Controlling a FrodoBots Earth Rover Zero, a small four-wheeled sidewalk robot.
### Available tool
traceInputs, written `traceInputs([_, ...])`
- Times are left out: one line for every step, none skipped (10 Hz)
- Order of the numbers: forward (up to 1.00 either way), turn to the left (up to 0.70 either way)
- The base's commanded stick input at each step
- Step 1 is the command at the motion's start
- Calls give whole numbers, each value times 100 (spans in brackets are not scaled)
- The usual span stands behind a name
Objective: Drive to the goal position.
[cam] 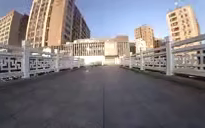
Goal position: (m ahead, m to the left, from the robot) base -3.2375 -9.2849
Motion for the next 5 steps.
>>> traceInputs([45, 0])
traceInputs([45, 0])
traceInputs([45, 0])
traceInputs([45, 0])
traceInputs([45, 0])
